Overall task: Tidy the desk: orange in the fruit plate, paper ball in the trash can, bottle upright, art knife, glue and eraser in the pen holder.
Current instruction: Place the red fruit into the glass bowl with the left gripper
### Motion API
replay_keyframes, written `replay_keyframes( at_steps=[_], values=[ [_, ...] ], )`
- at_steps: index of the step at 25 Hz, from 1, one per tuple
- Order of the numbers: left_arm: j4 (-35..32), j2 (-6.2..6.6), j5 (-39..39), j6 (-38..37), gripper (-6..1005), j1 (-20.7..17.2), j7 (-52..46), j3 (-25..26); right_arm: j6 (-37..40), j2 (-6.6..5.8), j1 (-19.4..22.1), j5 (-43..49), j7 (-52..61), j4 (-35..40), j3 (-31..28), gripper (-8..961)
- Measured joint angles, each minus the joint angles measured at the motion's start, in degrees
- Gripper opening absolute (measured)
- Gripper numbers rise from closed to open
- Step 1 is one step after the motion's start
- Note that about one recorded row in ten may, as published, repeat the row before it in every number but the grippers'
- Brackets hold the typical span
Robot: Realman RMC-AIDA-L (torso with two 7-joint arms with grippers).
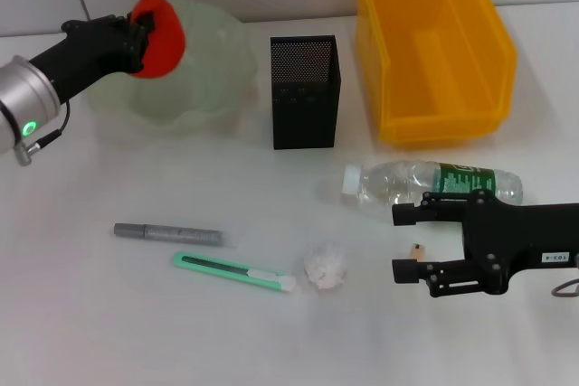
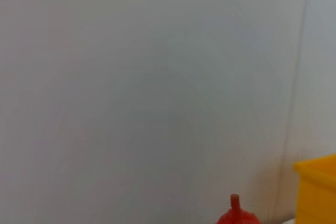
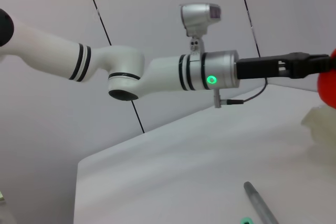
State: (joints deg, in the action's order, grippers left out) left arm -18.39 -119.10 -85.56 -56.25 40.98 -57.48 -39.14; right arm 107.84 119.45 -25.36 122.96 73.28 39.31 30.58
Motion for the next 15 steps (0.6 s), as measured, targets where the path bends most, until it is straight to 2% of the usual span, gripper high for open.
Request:
replay_keyframes(
  at_steps=[2,9,15],
  values=[
    [1.1,-0.01,1.1,3.5,55,1.3,0.1,0.0,0.0,0.00,-0.1,0.0,0.0,0.0,0.0,770],
    [1.8,-0.08,2.3,4.8,77,1.6,0.3,-0.3,0.0,0.00,-0.3,-0.1,0.0,0.0,0.0,769],
    [2.1,-0.08,2.3,4.6,326,1.6,1.0,-0.4,0.0,0.00,-0.3,-0.2,-0.1,0.0,0.0,769]
  ],
)
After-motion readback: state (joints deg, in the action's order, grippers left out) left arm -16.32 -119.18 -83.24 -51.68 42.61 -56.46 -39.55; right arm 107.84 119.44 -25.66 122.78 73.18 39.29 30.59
